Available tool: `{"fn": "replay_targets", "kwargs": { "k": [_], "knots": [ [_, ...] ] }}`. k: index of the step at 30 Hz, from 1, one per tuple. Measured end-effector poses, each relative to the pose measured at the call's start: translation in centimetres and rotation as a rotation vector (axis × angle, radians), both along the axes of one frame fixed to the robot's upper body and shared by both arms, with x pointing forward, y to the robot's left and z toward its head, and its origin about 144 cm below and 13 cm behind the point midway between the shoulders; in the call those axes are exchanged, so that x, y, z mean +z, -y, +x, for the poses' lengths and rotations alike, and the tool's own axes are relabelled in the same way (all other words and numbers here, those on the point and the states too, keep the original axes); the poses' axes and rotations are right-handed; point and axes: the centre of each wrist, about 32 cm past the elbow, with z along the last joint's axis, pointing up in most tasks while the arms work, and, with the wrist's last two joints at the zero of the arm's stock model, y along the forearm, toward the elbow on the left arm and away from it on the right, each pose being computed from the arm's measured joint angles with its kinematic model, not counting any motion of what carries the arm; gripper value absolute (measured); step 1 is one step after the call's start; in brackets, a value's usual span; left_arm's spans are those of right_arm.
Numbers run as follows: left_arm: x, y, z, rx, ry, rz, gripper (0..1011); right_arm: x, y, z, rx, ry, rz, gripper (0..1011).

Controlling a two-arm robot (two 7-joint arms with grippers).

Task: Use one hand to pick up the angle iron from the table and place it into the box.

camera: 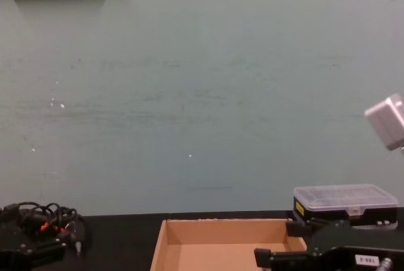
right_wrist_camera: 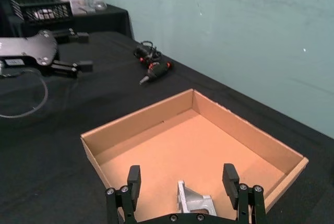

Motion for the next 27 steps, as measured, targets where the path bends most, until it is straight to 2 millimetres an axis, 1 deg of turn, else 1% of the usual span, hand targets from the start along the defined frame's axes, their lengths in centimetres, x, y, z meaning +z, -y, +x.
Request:
{"fn": "replay_targets", "kwargs": {
  "k": [5, 10, 27],
  "knots": [
    [0.0, 0.0, 0.0, 0.000, 0.000, 0.000, 1000, 0.6, 0.5, -0.7, 0.020, 0.015, 0.020, 1002],
    [0.0, 0.0, 0.0, 0.000, 0.000, 0.000, 1000, 1.1, 1.3, -2.0, 0.062, 0.021, 0.036, 1002],
    [0.0, 0.0, 0.0, 0.000, 0.000, 0.000, 1000, 1.3, 4.1, -5.7, 0.174, -0.001, 0.010, 1002]
  ]
}}
